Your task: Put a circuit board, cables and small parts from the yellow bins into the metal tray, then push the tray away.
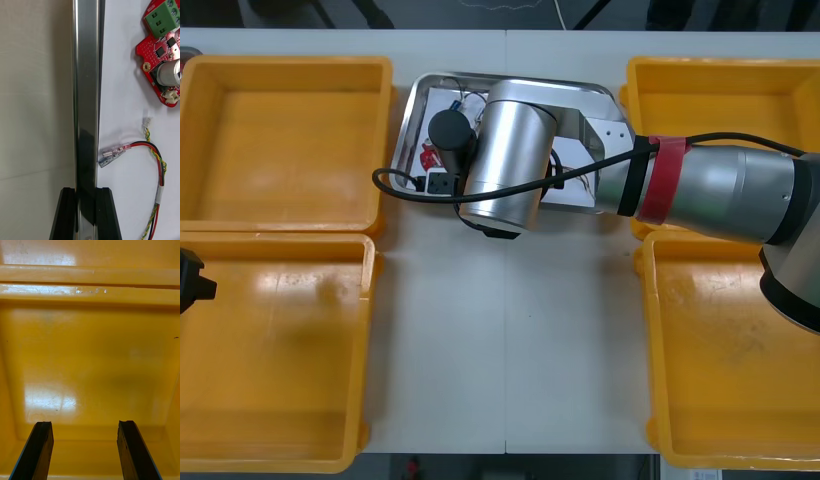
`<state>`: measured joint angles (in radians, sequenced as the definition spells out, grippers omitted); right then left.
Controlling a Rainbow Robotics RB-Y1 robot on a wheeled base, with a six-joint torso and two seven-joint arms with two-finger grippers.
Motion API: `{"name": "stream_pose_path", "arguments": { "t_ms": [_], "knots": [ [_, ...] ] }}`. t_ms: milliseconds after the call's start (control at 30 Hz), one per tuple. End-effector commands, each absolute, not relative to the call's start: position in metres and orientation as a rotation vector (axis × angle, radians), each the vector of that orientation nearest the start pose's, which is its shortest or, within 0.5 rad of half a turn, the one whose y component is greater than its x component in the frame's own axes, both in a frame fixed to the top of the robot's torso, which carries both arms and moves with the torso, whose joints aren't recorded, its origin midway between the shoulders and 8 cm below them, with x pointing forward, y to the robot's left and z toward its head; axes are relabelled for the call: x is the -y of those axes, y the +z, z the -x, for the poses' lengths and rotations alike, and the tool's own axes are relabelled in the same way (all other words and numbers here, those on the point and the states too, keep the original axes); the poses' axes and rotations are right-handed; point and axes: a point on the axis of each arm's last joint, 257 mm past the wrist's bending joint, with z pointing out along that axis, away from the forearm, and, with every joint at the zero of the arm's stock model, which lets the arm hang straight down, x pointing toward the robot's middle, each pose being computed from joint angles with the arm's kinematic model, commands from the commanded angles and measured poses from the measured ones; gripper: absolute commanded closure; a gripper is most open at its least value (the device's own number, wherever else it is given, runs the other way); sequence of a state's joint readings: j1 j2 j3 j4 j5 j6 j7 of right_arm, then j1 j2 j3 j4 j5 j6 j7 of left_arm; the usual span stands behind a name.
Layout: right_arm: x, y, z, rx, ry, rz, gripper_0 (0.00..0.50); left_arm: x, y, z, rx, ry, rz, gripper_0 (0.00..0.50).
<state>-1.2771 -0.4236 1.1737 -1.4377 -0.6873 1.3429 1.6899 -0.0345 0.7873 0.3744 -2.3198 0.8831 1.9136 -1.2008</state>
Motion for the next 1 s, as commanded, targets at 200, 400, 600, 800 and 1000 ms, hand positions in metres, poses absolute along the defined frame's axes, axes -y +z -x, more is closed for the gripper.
{"name": "stream_pose_path", "arguments": {
  "t_ms": [200, 400, 600, 800, 1000],
  "knots": [
    [-0.043, -0.153, -0.555, -1.75, -0.563, 1.716, 0.5, -0.393, -0.155, -0.336, -2.657, 0.129, 0.012, 0.0],
    [-0.043, -0.148, -0.568, -1.724, -0.576, 1.701, 0.5, -0.393, -0.155, -0.336, -2.657, 0.129, 0.012, 0.0],
    [-0.035, -0.144, -0.58, -1.72, -0.611, 1.688, 0.5, -0.393, -0.155, -0.336, -2.657, 0.129, 0.012, 0.0],
    [-0.03, -0.14, -0.597, -1.707, -0.621, 1.654, 0.5, -0.393, -0.155, -0.336, -2.657, 0.129, 0.012, 0.0],
    [-0.032, -0.13, -0.613, -1.679, -0.636, 1.636, 0.5, -0.393, -0.155, -0.336, -2.657, 0.129, 0.012, 0.0]
  ]
}}
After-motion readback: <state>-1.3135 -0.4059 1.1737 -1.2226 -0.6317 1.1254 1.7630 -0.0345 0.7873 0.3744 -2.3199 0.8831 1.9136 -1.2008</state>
